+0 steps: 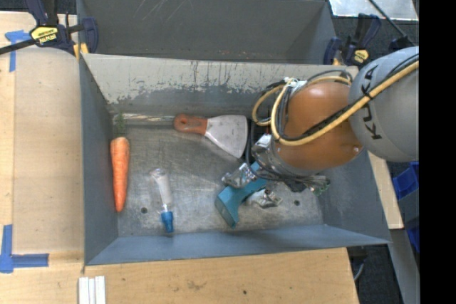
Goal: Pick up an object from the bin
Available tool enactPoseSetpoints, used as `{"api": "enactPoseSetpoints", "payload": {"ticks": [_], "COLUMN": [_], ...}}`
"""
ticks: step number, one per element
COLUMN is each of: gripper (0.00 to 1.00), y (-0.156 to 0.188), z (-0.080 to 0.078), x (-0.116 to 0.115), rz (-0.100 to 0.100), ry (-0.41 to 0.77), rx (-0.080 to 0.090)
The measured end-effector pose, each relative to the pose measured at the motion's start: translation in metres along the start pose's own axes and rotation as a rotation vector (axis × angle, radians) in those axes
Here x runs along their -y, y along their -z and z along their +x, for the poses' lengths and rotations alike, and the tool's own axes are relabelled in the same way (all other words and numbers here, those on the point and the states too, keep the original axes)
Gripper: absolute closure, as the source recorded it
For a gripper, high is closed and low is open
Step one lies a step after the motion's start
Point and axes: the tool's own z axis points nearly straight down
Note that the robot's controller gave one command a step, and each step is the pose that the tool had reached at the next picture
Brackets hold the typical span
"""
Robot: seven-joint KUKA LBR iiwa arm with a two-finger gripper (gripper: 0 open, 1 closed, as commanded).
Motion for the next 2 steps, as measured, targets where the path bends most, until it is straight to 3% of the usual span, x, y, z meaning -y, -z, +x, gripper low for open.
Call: {"api": "enactPoseSetpoints", "payload": {"ticks": [2], "gripper": [1.00], "y": [0.0000], "z": [0.0000], "x": [0.0000], "rz": [0.000], "ry": [0.000], "rx": [0.000]}}
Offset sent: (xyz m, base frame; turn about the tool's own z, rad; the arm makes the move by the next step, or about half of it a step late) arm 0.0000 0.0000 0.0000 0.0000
